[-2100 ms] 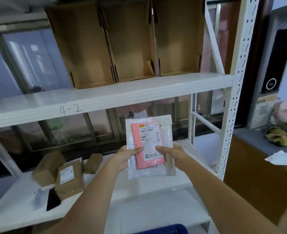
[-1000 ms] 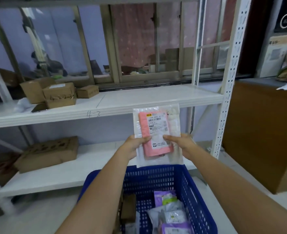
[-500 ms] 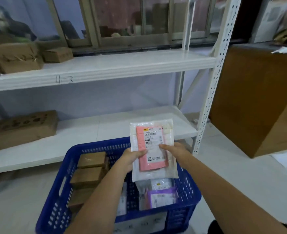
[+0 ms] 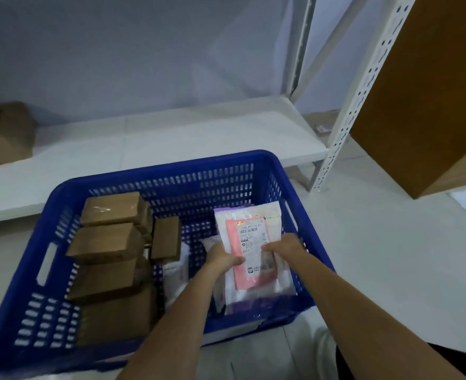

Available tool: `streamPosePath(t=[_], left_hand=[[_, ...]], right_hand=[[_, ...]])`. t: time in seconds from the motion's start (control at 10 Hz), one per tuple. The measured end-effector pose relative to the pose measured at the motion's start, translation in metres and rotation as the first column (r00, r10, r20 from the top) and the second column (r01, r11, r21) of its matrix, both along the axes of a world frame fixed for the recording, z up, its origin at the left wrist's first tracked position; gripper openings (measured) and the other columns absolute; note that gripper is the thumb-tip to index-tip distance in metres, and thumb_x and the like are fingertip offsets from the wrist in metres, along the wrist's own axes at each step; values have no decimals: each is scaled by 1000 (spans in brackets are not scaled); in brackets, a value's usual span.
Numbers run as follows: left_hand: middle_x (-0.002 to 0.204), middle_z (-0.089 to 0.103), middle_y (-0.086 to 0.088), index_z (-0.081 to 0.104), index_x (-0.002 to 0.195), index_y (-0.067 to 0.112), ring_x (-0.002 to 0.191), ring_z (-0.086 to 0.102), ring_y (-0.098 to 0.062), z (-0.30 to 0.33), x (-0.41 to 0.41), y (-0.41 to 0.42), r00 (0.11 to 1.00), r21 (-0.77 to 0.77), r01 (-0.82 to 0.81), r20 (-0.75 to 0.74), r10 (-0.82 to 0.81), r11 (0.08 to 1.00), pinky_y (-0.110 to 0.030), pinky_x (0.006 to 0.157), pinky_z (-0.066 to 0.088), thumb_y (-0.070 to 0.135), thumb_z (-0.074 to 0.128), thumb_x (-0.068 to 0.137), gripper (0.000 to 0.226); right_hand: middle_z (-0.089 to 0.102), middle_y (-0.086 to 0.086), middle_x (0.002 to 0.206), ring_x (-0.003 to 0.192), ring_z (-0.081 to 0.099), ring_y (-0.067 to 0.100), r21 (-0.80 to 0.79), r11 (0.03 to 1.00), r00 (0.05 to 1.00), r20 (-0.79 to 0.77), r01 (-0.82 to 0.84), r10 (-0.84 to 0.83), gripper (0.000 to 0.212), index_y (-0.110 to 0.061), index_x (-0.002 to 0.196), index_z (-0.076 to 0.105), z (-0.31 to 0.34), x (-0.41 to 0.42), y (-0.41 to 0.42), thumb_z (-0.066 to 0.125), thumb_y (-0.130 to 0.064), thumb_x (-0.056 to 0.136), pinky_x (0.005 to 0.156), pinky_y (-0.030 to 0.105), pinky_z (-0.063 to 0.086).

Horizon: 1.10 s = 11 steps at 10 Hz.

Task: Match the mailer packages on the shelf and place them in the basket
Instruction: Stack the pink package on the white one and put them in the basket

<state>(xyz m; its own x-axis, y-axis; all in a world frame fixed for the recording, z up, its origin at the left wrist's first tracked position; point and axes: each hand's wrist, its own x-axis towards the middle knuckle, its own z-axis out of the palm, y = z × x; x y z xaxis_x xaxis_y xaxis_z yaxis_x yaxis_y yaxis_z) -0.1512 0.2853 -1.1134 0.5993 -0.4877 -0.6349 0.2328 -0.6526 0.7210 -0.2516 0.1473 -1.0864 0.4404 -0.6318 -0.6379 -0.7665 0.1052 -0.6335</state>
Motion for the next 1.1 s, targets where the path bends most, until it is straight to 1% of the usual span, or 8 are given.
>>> streamPosePath(t=[0.1, 0.2, 0.3, 0.4, 0.6, 0.8, 0.9, 1.1], left_hand=[[141, 47, -13, 36, 142, 6, 126, 50, -27, -24, -10, -1, 990, 186, 93, 86, -111, 978, -34, 101, 47, 20, 81, 74, 83], [140, 47, -16, 30, 142, 2, 123, 52, -27, -39, -14, -5, 954, 325, 184, 167, -248, 927, -34, 98, 48, 19, 77, 79, 81], [141, 46, -15, 25, 146, 0, 124, 52, -28, -44, -18, -7, 927, 405, 235, 180, -329, 884, -34, 98, 48, 25, 80, 76, 92], [125, 59, -11, 55, 121, 4, 111, 59, -25, -54, -20, -13, 872, 470, 290, 229, -432, 834, -33, 92, 51, 31, 80, 73, 60], [117, 62, -8, 61, 113, 7, 105, 62, -23, -65, -20, -24, 831, 563, 319, 221, -511, 762, -33, 90, 53, 28, 76, 77, 44], [117, 62, -8, 59, 116, 6, 101, 63, -21, -74, -21, -26, 851, 556, 312, 198, -487, 770, -32, 87, 55, 26, 76, 78, 47], [120, 62, -7, 52, 126, 7, 97, 64, -19, -65, -13, -16, 877, 600, 308, 122, -465, 739, -28, 78, 55, 40, 77, 74, 66], [113, 67, -6, 56, 126, 9, 96, 68, -21, -43, 5, -6, 878, 636, 346, 40, -477, 690, -29, 75, 56, 44, 73, 78, 62]], right_hand=[[64, 13, 112, 103, 62, 30, -81, 990, 972, -213, -116, 96, 54, 1, 116, 56, -25, -5, 3, 76, -34, 81, 85, 34, 52], [65, 13, 113, 101, 64, 28, -116, 978, 954, -269, -171, 135, 41, -3, 115, 58, -39, -4, 7, 75, -23, 83, 82, 31, 52], [63, 14, 115, 105, 62, 31, -171, 951, 915, -359, -259, 184, 37, -6, 114, 56, -45, -4, 12, 71, -18, 83, 91, 41, 53], [58, 18, 125, 116, 57, 36, -254, 885, 848, -474, -391, 239, 33, -5, 122, 55, -49, -5, 16, 57, -18, 91, 97, 47, 49], [51, 18, 135, 124, 51, 34, -219, 814, 720, -622, -538, 309, 39, -4, 132, 50, -53, -1, 16, 50, -17, 96, 96, 43, 46], [50, 17, 136, 122, 52, 29, -152, 721, 554, -750, -677, 362, 40, -3, 134, 49, -49, -3, 19, 40, -23, 101, 94, 38, 47], [47, 20, 139, 124, 50, 32, -130, 705, 518, -771, -697, 370, 44, -1, 137, 46, -45, -6, 21, 41, -22, 99, 94, 40, 47], [51, 16, 135, 117, 55, 27, -123, 680, 493, -781, -722, 383, 41, -3, 137, 47, -22, -7, 23, 39, -15, 98, 84, 33, 48]])
